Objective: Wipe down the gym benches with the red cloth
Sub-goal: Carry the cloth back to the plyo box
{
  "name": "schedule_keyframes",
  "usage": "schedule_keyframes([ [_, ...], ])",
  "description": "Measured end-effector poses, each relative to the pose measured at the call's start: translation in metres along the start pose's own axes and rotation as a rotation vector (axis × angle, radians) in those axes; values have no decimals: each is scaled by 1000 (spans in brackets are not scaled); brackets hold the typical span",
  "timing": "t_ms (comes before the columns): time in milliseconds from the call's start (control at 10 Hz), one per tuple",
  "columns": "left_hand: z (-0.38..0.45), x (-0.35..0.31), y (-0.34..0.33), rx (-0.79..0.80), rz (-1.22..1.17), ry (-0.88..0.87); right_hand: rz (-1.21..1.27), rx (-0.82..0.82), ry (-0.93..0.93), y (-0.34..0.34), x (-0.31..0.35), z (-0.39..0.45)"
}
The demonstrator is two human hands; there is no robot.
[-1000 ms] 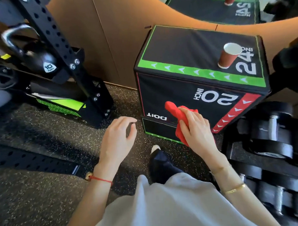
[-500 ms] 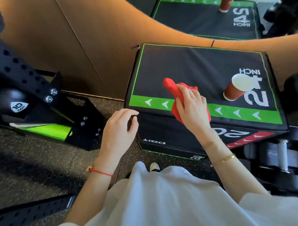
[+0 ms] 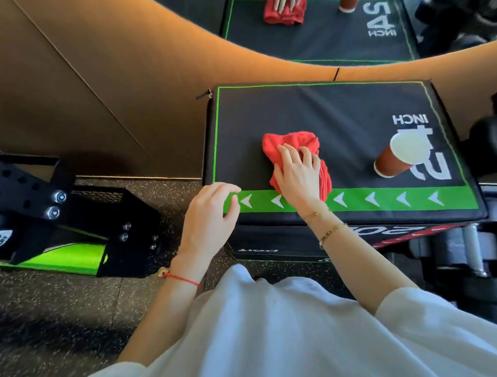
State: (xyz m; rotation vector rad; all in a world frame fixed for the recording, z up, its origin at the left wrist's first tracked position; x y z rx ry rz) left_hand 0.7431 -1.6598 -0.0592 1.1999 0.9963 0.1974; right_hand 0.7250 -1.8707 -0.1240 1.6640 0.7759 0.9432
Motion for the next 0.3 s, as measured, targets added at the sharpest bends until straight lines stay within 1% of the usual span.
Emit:
schedule_keyframes([
  [100,9,5,4,23,-5,-31,13,56,-11,-4,-1,2],
  [200,17,9,7,47,-12,-73,93,47,7,1,-1,-4],
  [300,23,11,11,53,-30,-114,193,-30,12,15,-7,-27],
])
Point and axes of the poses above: each hand's wrist, its own z-axis towards the middle knuckle, its own y-axis out of the back of the hand, x = y × z, the point moved 7 cm from there along z, towards the middle knuckle, and after that the axes turned 12 degrees about x, right-handed, at the moved point
